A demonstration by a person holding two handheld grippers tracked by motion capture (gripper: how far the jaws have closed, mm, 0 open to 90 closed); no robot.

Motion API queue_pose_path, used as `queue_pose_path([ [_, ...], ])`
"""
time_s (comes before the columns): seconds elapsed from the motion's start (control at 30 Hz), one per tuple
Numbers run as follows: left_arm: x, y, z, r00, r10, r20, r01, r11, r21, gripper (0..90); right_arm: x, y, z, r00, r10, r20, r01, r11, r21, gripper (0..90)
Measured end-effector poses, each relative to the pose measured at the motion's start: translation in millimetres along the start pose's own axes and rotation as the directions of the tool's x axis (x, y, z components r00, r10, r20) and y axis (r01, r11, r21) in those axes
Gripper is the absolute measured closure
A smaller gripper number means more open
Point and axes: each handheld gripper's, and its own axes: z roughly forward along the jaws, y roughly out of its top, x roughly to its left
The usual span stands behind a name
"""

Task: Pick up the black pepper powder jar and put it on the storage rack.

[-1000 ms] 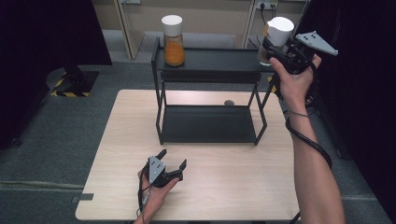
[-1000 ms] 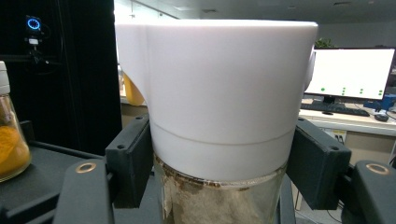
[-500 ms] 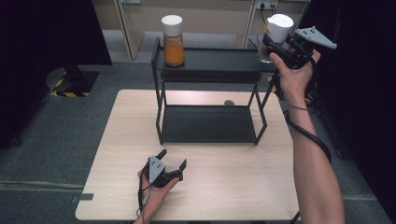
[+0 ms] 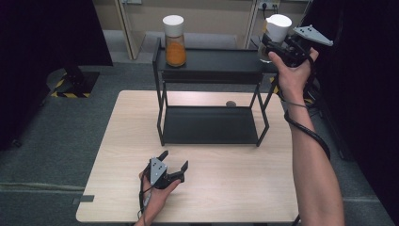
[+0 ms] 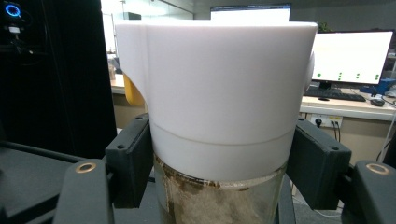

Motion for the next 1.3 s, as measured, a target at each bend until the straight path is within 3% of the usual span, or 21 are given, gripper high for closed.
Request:
queue_pose_path([
  [1.3, 0.4, 0.3, 0.7, 1.0000, 0.003, 0.007, -0.003, 1.0000, 0.001, 11.2, 6.4, 3.9, 25.7, 0.9995, -0.015, 0.029, 0.013, 0.999, 0.050, 30.9],
])
